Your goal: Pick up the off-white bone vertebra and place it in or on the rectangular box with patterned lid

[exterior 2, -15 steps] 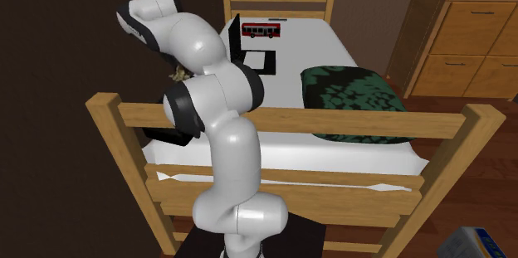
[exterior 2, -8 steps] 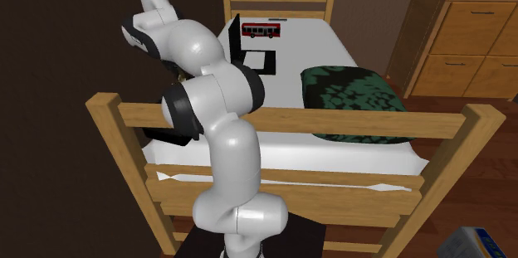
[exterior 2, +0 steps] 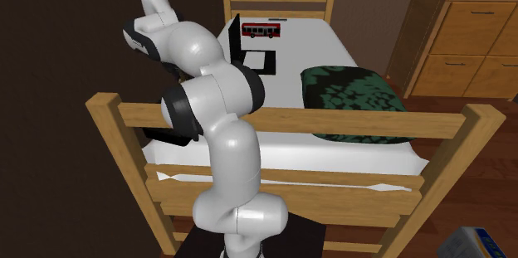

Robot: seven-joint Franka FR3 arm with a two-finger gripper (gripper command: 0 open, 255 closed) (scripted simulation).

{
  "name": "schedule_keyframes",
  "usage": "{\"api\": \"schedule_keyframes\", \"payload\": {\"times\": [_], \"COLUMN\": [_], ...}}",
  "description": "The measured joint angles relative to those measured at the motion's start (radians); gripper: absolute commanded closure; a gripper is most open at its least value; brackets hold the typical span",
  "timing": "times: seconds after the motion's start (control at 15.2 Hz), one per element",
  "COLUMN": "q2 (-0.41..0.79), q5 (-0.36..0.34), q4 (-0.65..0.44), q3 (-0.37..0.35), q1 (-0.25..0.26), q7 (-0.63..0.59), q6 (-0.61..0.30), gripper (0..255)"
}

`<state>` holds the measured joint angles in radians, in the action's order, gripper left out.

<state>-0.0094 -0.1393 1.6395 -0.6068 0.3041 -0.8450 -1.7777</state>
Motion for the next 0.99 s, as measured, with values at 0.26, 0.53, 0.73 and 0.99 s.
{"api": "schedule_keyframes", "payload": {"times": [0.26, 0.53, 0.73, 0.99], "q2": [0.0, 0.004, 0.02, 0.014], "q5": [0.0, -0.002, -0.012, -0.009], "q4": [0.0, -0.021, -0.116, -0.141], "q3": [0.0, -0.002, -0.01, -0.011], "q1": [0.0, 0.002, 0.01, 0.01], "q7": [0.0, -0.002, -0.006, -0.002], "q6": [0.0, 0.017, 0.101, 0.13], "gripper": [0, 0, 0, 0]}}
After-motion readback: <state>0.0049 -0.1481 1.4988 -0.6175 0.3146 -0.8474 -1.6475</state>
